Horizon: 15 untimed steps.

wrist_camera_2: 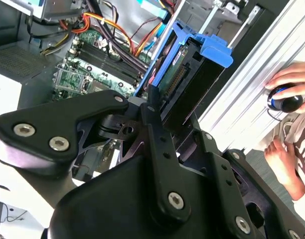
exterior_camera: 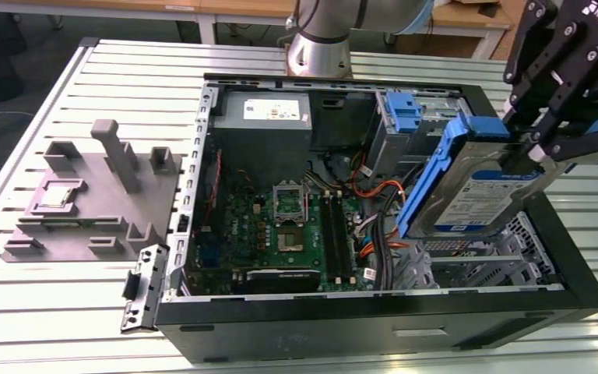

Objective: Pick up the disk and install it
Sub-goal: 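Pick up the disk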

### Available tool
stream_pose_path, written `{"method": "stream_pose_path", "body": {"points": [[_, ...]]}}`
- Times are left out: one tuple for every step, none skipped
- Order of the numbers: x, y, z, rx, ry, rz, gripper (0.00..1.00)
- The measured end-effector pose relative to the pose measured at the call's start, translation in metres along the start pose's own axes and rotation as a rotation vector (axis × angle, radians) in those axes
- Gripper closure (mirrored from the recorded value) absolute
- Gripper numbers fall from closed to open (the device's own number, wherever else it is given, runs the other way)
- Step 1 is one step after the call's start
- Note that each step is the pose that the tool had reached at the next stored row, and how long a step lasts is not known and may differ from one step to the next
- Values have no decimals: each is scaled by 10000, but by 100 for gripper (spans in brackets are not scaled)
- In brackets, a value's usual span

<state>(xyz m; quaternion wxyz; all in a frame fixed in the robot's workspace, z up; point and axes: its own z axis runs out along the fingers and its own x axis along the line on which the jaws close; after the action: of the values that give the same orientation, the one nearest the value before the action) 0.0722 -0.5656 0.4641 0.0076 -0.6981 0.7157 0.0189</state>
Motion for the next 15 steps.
{"method": "stream_pose_path", "body": {"points": [[0,-18,3,0,0,-11,65],[0,-37,6,-1,0,-18,65],[0,-58,10,-1,-1,-27,65],[0,-78,13,-1,-2,-37,65],[0,-95,17,-2,-1,-51,65],[0,-113,22,-3,0,-69,65],[0,-130,27,-4,0,-96,65],[0,-146,32,-5,1,-123,65],[-1,-161,37,-6,3,-155,65],[-1,-178,42,-7,3,-188,65],[-1,-196,46,-8,4,-214,65],[-1,-215,50,-9,5,-231,65],[-2,-233,54,-9,4,-236,65],[-2,-252,57,-9,3,-238,65],[-2,-272,61,-9,2,-238,65]]}}
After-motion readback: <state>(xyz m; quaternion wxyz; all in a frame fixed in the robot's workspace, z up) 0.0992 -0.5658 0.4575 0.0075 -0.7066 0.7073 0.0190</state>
